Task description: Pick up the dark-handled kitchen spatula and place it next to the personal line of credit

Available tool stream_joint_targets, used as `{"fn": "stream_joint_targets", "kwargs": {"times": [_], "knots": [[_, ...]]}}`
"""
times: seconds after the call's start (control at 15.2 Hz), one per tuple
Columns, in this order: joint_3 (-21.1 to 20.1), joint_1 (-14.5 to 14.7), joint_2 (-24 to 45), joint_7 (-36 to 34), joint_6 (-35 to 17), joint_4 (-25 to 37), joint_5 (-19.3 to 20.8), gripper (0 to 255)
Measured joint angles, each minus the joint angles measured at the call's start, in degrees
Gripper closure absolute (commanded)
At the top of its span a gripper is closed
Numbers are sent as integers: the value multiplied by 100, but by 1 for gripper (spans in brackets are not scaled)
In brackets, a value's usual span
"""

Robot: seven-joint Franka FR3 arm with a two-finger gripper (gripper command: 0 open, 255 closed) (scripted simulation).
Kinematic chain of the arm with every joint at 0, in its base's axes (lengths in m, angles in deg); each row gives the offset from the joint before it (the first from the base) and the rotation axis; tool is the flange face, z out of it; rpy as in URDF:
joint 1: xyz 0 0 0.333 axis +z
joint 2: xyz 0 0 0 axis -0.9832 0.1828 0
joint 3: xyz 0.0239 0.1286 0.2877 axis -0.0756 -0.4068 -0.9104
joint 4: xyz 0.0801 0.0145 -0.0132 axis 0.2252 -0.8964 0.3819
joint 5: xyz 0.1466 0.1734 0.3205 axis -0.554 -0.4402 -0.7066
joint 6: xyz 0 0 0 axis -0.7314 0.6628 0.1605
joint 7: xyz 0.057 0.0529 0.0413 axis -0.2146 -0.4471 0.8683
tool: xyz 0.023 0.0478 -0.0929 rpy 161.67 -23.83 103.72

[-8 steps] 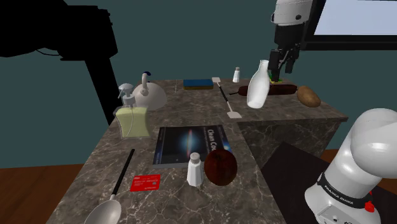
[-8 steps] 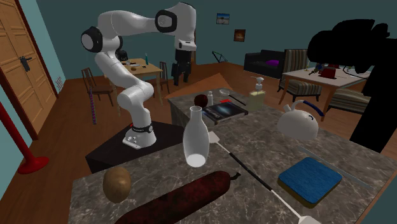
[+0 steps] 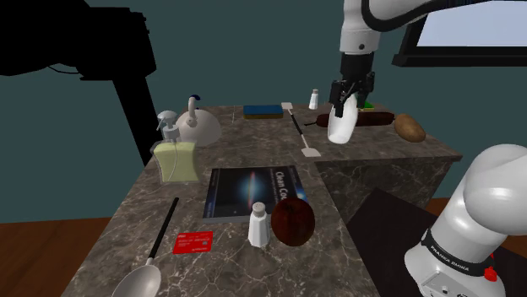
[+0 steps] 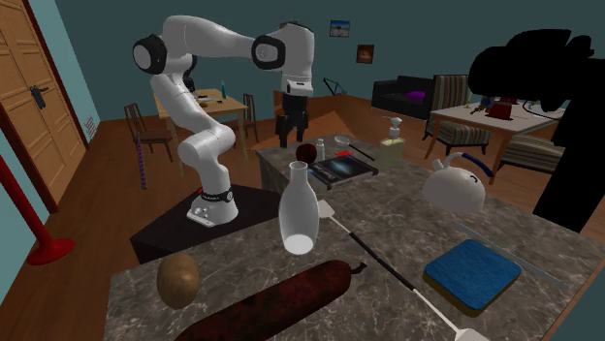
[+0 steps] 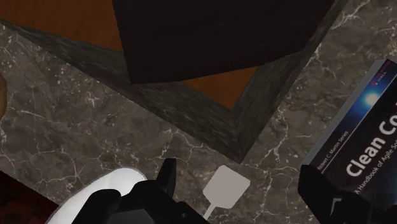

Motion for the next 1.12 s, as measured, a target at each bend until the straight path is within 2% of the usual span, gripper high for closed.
{"fn": "stream_joint_targets", "kwargs": {"times": [0.53, 1.12], "knots": [[70, -337, 1360, -747, -1571, 48, -7, 0], [216, -627, 3053, -1551, -2880, 752, -22, 0]]}}
